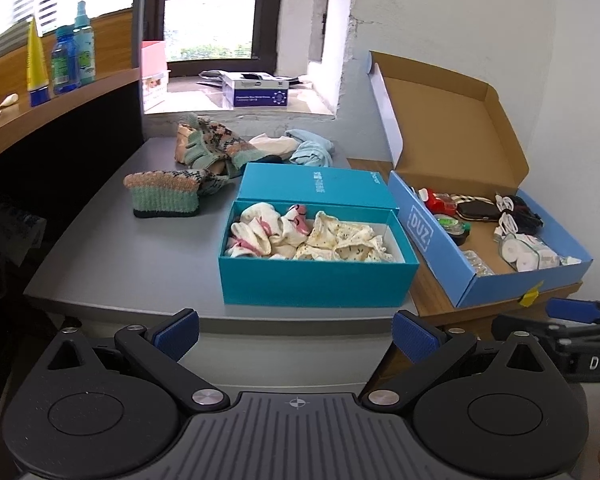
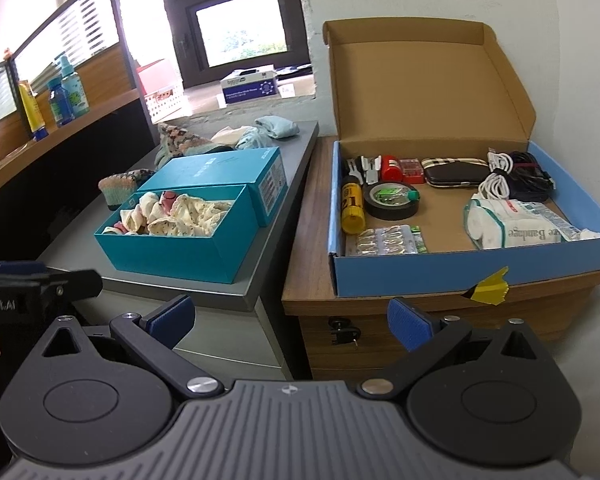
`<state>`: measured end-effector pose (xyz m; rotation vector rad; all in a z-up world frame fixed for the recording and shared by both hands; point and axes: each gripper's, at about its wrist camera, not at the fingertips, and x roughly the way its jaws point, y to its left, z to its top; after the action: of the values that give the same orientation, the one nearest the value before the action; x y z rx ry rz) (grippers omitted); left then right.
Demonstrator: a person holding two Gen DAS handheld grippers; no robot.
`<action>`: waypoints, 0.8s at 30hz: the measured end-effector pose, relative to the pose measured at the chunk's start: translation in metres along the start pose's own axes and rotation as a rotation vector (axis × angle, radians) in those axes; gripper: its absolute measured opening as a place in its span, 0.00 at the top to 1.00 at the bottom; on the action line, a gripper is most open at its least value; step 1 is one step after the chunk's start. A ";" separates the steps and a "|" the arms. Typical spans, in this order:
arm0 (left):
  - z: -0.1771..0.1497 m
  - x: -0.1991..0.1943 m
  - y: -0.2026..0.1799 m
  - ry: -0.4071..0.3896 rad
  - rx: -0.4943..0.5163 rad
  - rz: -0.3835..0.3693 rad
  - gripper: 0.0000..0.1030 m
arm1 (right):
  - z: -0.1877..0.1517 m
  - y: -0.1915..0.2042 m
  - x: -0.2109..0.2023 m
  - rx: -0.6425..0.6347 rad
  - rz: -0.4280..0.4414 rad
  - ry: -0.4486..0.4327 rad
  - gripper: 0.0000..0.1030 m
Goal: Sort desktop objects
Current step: 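Lower the left gripper into the teal box and grasp the white-pink socks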
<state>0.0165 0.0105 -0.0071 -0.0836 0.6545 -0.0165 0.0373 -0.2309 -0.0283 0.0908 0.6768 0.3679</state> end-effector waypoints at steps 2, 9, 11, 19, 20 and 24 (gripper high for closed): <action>0.006 0.004 0.004 0.001 0.004 -0.017 0.01 | 0.004 0.001 0.003 -0.003 0.012 0.004 0.00; 0.034 0.026 0.011 0.010 0.063 -0.017 0.12 | 0.016 0.006 0.012 -0.015 0.056 0.020 0.00; 0.042 0.034 0.013 0.015 0.084 -0.016 0.15 | 0.019 0.007 0.014 -0.018 0.068 0.024 0.00; 0.065 0.066 0.019 0.060 0.148 -0.027 0.41 | 0.034 0.012 0.027 -0.031 0.105 0.039 0.00; 0.066 0.069 0.020 0.065 0.156 -0.030 0.46 | 0.036 0.012 0.029 -0.034 0.108 0.041 0.00; 0.072 0.080 0.021 0.090 0.171 -0.050 0.49 | 0.043 0.016 0.038 -0.052 0.120 0.049 0.00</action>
<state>0.1237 0.0330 -0.0002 0.0663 0.7382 -0.1248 0.0865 -0.2008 -0.0140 0.0738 0.7117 0.5043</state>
